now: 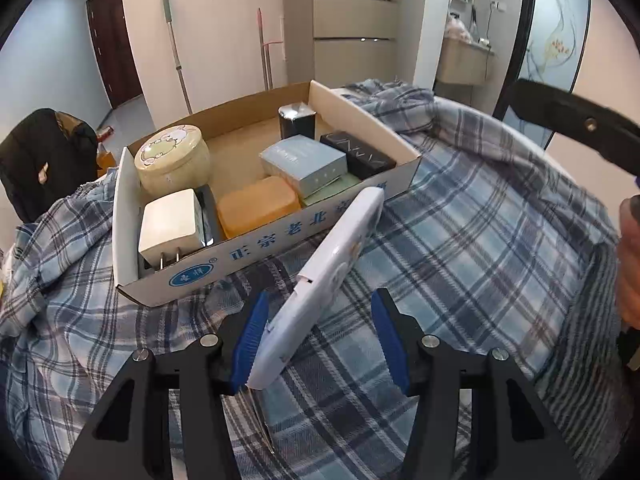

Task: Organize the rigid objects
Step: 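Lower the left tool onto the white AUX remote and align fingers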

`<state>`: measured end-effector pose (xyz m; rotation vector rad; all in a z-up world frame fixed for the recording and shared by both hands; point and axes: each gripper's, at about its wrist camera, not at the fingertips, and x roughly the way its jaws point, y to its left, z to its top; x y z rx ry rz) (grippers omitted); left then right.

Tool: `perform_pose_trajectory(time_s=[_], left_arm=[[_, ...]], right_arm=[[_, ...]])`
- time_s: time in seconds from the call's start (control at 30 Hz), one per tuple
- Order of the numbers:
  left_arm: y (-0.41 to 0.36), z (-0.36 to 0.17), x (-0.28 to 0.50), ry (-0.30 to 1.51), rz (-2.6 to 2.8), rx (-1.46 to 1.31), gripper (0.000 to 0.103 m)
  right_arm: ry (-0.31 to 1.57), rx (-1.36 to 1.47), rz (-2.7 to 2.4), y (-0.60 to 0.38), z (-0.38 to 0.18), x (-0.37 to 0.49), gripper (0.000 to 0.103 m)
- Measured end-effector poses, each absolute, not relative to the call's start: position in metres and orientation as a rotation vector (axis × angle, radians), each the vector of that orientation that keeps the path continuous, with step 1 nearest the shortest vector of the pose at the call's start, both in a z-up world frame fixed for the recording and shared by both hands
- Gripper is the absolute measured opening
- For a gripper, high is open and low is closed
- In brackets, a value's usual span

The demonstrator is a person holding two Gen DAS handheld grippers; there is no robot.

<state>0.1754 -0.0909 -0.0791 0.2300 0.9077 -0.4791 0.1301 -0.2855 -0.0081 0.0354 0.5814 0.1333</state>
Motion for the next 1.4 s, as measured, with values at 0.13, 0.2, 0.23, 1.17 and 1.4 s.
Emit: perform_pose_trajectory(time_s=[0.13, 0.2, 0.23, 1.17, 1.4], left_arm=[[-0.09, -0.078, 0.177, 0.913, -0.494, 0.224, 0.032], [-0.092, -0.08, 0.178, 0.941, -0.513, 0.226, 0.031], [-0.095, -0.082, 0.179, 0.95, -0.513, 0.239, 0.031], [-0.102, -0.096, 0.168, 1.053, -0.531, 0.184, 0.019], [-0.106, -0.092, 0.159, 0.974, -0.474, 0.238, 0.018]], right_arm=[[0.594, 0.038, 0.129, -0.287, -0.011, 0.133, 0.097], [0.602, 0.042, 0.128, -0.287, -0.011, 0.134, 0.097], [0.604, 0.045, 0.13, -0.288, -0.012, 0.134, 0.097], [0.621, 0.058, 0.149, -0.29, -0.01, 0.134, 0.097], [0.638, 0.083, 0.154, -0.293, -0.012, 0.136, 0.097]])
